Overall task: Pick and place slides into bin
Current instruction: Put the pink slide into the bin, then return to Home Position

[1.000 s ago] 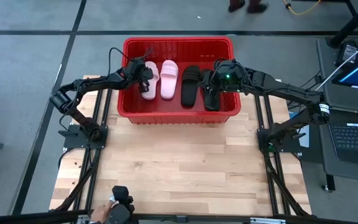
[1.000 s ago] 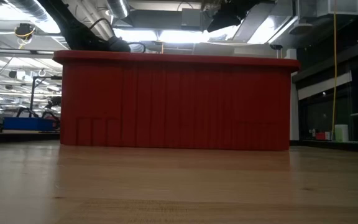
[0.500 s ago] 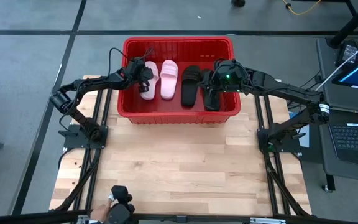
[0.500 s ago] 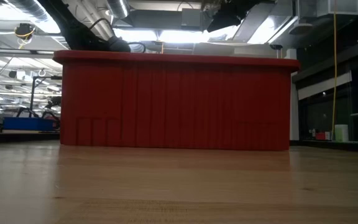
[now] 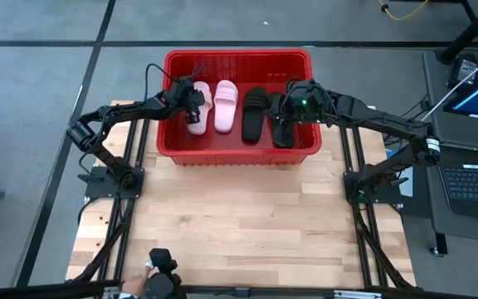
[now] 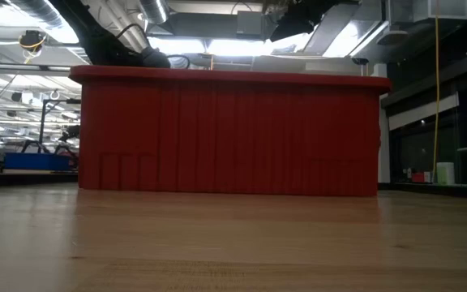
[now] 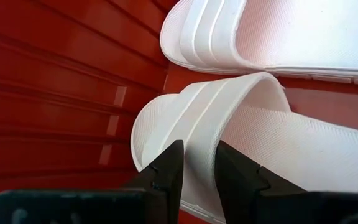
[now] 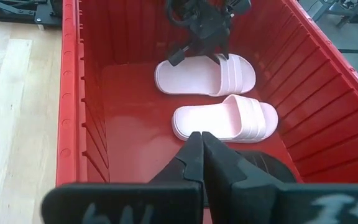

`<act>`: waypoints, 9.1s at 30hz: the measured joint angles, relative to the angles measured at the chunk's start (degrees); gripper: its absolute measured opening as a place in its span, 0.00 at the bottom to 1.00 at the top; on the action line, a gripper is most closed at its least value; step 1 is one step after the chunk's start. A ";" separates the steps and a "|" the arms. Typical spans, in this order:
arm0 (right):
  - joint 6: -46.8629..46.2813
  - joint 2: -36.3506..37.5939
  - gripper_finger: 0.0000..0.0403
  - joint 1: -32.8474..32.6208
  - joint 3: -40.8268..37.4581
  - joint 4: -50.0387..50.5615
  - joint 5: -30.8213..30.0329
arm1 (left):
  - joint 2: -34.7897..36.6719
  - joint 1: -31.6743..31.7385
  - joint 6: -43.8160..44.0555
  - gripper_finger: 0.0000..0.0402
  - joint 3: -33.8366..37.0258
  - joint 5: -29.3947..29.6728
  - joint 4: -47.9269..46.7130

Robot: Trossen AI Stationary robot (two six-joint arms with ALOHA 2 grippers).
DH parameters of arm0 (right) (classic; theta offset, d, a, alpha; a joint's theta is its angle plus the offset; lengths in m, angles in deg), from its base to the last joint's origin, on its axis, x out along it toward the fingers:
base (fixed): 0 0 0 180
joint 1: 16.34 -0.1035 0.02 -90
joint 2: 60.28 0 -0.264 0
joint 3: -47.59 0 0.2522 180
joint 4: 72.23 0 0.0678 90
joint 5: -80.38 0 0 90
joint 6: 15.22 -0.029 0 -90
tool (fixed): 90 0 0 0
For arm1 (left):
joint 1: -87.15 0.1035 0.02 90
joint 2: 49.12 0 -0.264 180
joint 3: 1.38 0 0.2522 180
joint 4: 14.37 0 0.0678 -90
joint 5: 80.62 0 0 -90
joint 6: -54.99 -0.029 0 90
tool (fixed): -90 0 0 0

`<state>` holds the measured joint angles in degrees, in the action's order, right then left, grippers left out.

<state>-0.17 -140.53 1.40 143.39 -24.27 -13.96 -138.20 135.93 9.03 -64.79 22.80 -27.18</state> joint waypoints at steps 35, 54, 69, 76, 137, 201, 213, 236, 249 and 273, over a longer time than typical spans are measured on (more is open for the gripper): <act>-2.82 -0.02 0.01 0.00 0.00 0.67 3.17 | -0.26 -2.28 -0.80 0.20 -5.41 3.35 -13.97; -4.13 -0.02 0.01 -4.32 0.00 -5.76 3.11 | 26.39 -15.21 15.47 0.11 -11.76 4.91 -18.09; -9.32 -3.82 0.01 -11.60 0.02 -8.69 2.91 | 43.19 -28.85 31.15 0.00 -8.01 -1.57 -31.20; -11.61 -3.85 0.01 -16.71 0.02 -10.99 0.05 | 56.56 -36.07 37.46 0.00 5.01 3.57 -24.46; -19.17 46.84 0.01 -20.55 -48.73 -36.82 -0.56 | 88.83 -40.24 38.76 0.00 49.20 3.44 15.61; -23.15 69.22 0.03 -28.28 -80.63 -48.51 -0.15 | 88.76 -40.22 38.74 0.01 49.20 3.48 15.47; -15.99 69.22 0.04 -28.28 -80.65 -48.54 -0.14 | 88.76 -40.24 38.74 0.01 49.20 3.48 15.47; -4.40 71.83 0.03 -27.50 -81.68 -46.03 2.91 | 88.78 -40.24 38.74 0.01 49.20 3.48 15.50; -2.98 80.19 0.03 -22.16 -81.68 -36.39 5.09 | 88.78 -40.22 38.74 0.01 49.20 3.48 15.50; -8.76 80.02 0.03 -22.14 -81.68 -35.74 5.07 | 88.78 -40.24 38.74 0.01 49.20 3.48 15.50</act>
<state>-8.94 -60.51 -20.74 61.71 -60.01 -8.89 -49.42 95.69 47.77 -15.59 26.28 -11.68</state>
